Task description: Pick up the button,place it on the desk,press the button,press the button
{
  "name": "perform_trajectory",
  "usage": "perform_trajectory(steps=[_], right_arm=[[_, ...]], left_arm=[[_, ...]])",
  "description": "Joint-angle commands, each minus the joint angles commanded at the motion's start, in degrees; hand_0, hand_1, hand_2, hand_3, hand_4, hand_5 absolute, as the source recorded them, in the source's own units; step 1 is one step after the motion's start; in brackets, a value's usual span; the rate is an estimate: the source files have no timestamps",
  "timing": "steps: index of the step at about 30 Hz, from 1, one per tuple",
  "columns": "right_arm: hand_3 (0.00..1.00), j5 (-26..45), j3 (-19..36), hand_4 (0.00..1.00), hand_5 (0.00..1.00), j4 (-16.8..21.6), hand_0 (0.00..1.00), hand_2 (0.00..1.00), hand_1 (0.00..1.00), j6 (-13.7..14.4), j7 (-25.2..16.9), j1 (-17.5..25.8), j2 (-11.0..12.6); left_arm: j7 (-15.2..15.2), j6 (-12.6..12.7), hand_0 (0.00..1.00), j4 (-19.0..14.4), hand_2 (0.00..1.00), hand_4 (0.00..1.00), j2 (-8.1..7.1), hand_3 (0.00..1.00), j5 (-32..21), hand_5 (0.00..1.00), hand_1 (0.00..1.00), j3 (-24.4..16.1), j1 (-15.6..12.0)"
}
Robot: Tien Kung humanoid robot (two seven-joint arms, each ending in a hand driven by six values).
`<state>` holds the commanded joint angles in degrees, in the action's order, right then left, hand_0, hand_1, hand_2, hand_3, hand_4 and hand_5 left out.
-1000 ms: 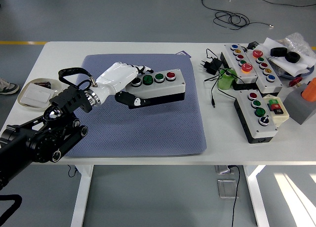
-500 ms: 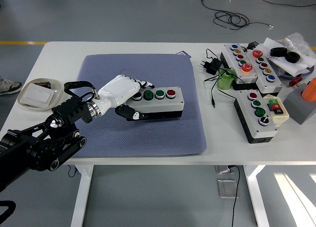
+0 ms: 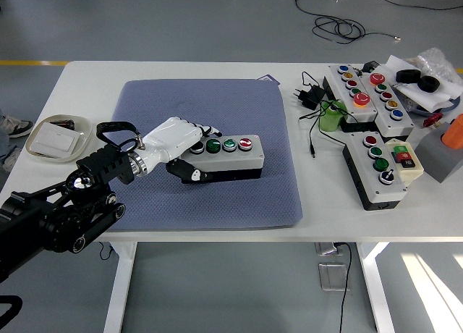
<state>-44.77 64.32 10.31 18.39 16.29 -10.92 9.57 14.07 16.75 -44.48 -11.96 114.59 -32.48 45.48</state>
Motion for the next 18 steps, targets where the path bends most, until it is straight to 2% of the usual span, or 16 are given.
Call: perform_trajectory(steps=[3,4,9,10,15,16,18], right_arm=[[0.751,0.1,-0.2,0.412,0.479,0.0,0.787,0.817,0.797,0.0,0.0,0.2,0.0],[0.751,0.2,-0.2,0.412,0.479,0.0,0.787,0.817,0.797,0.0,0.0,0.3,0.0],[0.751,0.7,-0.6,0.412,0.479,0.0,0.787,0.817,0.797,0.1,-0.1,0.6,0.1],[0.751,0.7,-0.6,0.412,0.479,0.0,0.787,0.817,0.797,0.1,-0.1,0.7,0.1],[0.751,0.9,-0.7,0.412,0.479,0.0,0.787,0.817,0.797,0.1,-0.1,0.9,0.1],[0.751,1.1,-0.9,0.412,0.479,0.0,0.787,0.817,0.797,0.1,-0.2,1.0,0.1],[0.751,1.1,-0.9,0.412,0.479,0.0,0.787,0.817,0.797,0.1,-0.2,1.1,0.1]], left_arm=[[0.1,0.6,0.665,-0.1,0.690,0.884,0.01,0.576,0.1,0.217,0.682,-0.1,-0.1],[0.1,0.8,0.755,-0.2,0.837,0.899,0.00,0.727,0.2,0.233,0.767,-0.2,-0.1],[0.2,1.1,0.755,-0.6,0.837,0.899,0.01,0.727,1.1,0.233,0.767,-0.3,-0.4],[0.2,1.1,0.837,-0.6,0.948,0.921,0.01,0.848,1.1,0.242,0.848,-0.3,-0.5],[-0.3,-0.2,0.837,-1.9,0.948,0.921,-0.23,0.848,1.8,0.242,0.848,-1.2,-1.0],[-0.4,-0.9,0.862,-2.5,0.974,0.933,-0.45,0.892,2.1,0.243,0.869,-1.6,-1.3],[-0.5,-1.3,0.862,-3.1,0.974,0.933,-0.60,0.892,2.3,0.243,0.869,-1.9,-1.6]])
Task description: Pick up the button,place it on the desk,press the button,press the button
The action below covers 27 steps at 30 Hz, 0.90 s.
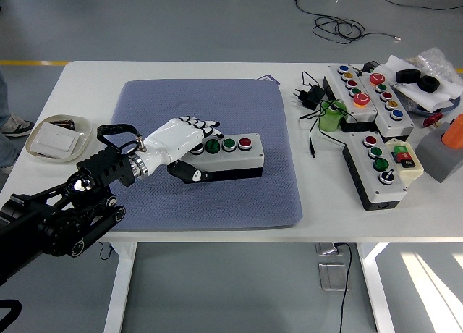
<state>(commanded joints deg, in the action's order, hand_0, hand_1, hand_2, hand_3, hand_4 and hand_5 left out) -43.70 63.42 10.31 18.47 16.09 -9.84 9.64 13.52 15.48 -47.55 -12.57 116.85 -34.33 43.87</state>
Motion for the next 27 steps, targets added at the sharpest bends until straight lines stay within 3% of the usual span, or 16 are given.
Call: perform_trajectory(steps=[8,15,16,18,21,22,24,27], right_arm=[[0.751,-0.4,0.1,0.412,0.479,0.0,0.787,0.817,0.797,-0.1,0.2,0.3,-0.2],[0.751,-0.4,0.1,0.412,0.479,0.0,0.787,0.817,0.797,-0.1,0.1,0.2,-0.3],[0.751,-0.3,0.0,0.412,0.479,0.0,0.787,0.817,0.797,-0.1,0.1,0.2,-0.3],[0.751,-0.1,-0.1,0.412,0.479,0.0,0.787,0.817,0.797,-0.1,0.0,0.2,-0.3],[0.751,-0.4,0.1,0.412,0.479,0.0,0.787,0.817,0.797,-0.1,0.1,0.1,-0.3],[0.751,-0.4,0.1,0.412,0.479,0.0,0.787,0.817,0.797,-0.1,0.1,0.0,-0.3],[0.751,-0.4,0.1,0.412,0.479,0.0,0.787,0.817,0.797,-0.1,0.1,0.0,-0.3],[0.751,-0.4,0.1,0.412,0.479,0.0,0.787,0.817,0.797,-0.1,0.1,-0.1,-0.4]], left_arm=[[-0.3,-1.0,0.905,-5.8,0.987,0.941,-1.36,0.925,1.9,0.253,0.906,-4.6,-1.9],[-1.8,-0.1,0.901,-14.7,0.982,0.948,-2.98,0.924,5.6,0.266,0.896,-11.2,-3.5],[-2.1,0.1,0.738,-16.1,0.518,0.892,-3.14,0.908,6.2,0.304,0.452,-11.6,-3.6],[-3.2,0.2,0.738,-19.1,0.518,0.892,-3.58,0.908,7.0,0.304,0.452,-12.1,-4.0],[-4.7,2.4,0.738,-23.7,0.518,0.892,-4.00,0.908,9.5,0.304,0.452,-12.1,-4.7],[-5.1,3.3,0.227,-25.1,0.133,0.647,-4.05,0.830,9.4,0.387,0.077,-12.2,-4.9],[-5.7,3.1,0.227,-26.5,0.133,0.647,-4.10,0.830,9.2,0.387,0.077,-12.3,-5.1],[-9.8,-2.5,0.227,-30.0,0.133,0.647,-4.63,0.830,10.2,0.387,0.077,-12.3,-5.1]])
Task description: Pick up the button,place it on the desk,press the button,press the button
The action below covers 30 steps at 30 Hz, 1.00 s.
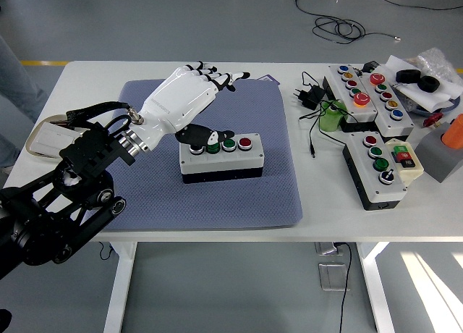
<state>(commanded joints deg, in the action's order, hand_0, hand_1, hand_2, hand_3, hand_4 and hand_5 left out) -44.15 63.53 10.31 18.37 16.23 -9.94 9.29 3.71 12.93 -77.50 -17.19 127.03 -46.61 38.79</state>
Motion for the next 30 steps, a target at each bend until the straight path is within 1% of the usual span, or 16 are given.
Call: perform_trajectory(steps=[1,2,4,5,6,7,9,12,13,15,25,30], right_arm=[[0.751,0.0,0.0,0.412,0.479,0.0,0.787,0.817,0.797,0.0,0.0,0.0,0.0],[0.751,0.1,0.0,0.412,0.479,0.0,0.787,0.817,0.797,0.0,0.0,-0.1,0.0],[0.751,0.0,0.0,0.412,0.479,0.0,0.787,0.817,0.797,0.0,0.0,-0.2,0.0],[0.751,-0.1,0.1,0.412,0.479,0.0,0.787,0.817,0.797,0.0,0.0,-0.2,0.0],[0.751,-0.1,0.1,0.412,0.479,0.0,0.787,0.817,0.797,0.0,0.0,-0.2,0.0],[0.751,0.0,0.0,0.412,0.479,0.0,0.787,0.817,0.797,0.0,-0.1,-0.3,0.0],[0.751,0.0,0.0,0.412,0.479,0.0,0.787,0.817,0.797,0.0,-0.1,-0.4,0.0],[0.751,0.0,0.1,0.412,0.479,0.0,0.787,0.817,0.797,0.0,-0.1,-0.5,0.0],[0.751,-0.1,0.1,0.412,0.479,0.0,0.787,0.817,0.797,0.0,-0.1,-0.5,0.1],[0.751,0.0,0.1,0.412,0.479,0.0,0.787,0.817,0.797,0.0,-0.1,-0.6,0.1],[0.751,-0.2,0.3,0.412,0.479,0.0,0.787,0.817,0.797,0.0,0.0,-0.8,0.1],[0.751,0.1,0.0,0.412,0.479,0.0,0.787,0.817,0.797,0.0,-0.1,-0.9,0.1]], left_arm=[[-0.7,-2.2,0.177,-0.6,0.073,0.614,-0.09,0.766,0.2,0.386,0.002,0.0,0.0],[-1.7,-4.7,0.177,-1.3,0.073,0.614,-0.23,0.766,0.2,0.386,0.002,0.3,0.1],[-3.1,-9.1,0.177,-1.8,0.073,0.614,-0.25,0.766,0.2,0.386,0.002,0.6,0.2],[-3.7,-11.0,0.177,-1.7,0.073,0.614,-0.21,0.766,0.1,0.386,0.002,0.8,0.3],[-4.0,-12.3,0.177,-1.7,0.073,0.614,-0.19,0.766,0.1,0.386,0.002,0.9,0.4],[-4.9,-14.3,0.153,-1.4,0.056,0.613,-0.14,0.756,0.0,0.415,0.002,1.1,0.4],[-6.4,-17.2,0.153,-0.8,0.056,0.613,0.02,0.756,-0.5,0.415,0.002,1.4,0.5],[-7.2,-19.4,0.153,0.0,0.056,0.613,0.16,0.756,-1.6,0.415,0.002,2.0,0.4],[-7.3,-19.7,0.127,0.2,0.040,0.605,0.17,0.791,-1.8,0.436,0.002,2.2,0.4],[-7.5,-20.0,0.127,0.5,0.040,0.605,0.21,0.791,-2.1,0.436,0.002,2.5,0.5],[-7.7,-19.8,0.133,2.7,0.042,0.598,0.69,0.805,-2.9,0.445,0.002,3.3,0.7],[-7.6,-19.6,0.133,4.7,0.042,0.598,1.48,0.805,-4.0,0.445,0.002,4.1,1.6]])
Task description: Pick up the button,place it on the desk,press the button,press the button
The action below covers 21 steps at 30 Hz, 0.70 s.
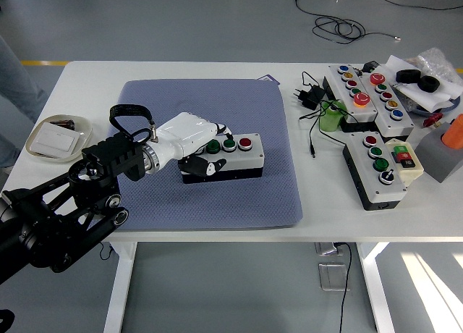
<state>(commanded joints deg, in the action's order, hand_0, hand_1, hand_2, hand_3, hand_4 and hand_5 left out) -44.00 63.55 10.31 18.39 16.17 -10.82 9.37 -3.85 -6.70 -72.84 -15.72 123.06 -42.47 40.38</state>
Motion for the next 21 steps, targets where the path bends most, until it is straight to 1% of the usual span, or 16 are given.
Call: perform_trajectory(steps=[1,4,9,19,21], right_arm=[[0.751,0.0,0.0,0.412,0.479,0.0,0.787,0.817,0.797,0.0,0.0,0.0,0.0],[0.751,0.1,-0.1,0.412,0.479,0.0,0.787,0.817,0.797,0.0,0.0,0.0,0.0],[0.751,0.2,-0.2,0.412,0.479,0.0,0.787,0.817,0.797,0.0,0.0,0.0,0.0],[0.751,0.2,-0.2,0.412,0.479,0.0,0.787,0.817,0.797,-0.1,-0.1,0.2,0.1],[0.751,0.3,-0.3,0.412,0.479,0.0,0.787,0.817,0.797,-0.1,-0.1,0.4,0.2]], left_arm=[[0.1,0.0,0.139,0.8,0.047,0.599,0.30,0.823,-0.4,0.446,0.002,0.3,0.3],[0.2,-0.1,0.139,2.0,0.047,0.599,0.77,0.823,-1.1,0.446,0.002,0.7,0.8],[0.0,-0.6,0.141,3.0,0.048,0.599,0.99,0.823,-1.2,0.445,0.002,1.3,1.0],[-0.9,-3.4,0.140,4.7,0.044,0.600,1.27,0.816,-0.7,0.445,0.002,2.3,0.9],[-0.9,-3.6,0.140,4.7,0.044,0.600,1.25,0.816,-0.8,0.445,0.002,2.4,0.7]])
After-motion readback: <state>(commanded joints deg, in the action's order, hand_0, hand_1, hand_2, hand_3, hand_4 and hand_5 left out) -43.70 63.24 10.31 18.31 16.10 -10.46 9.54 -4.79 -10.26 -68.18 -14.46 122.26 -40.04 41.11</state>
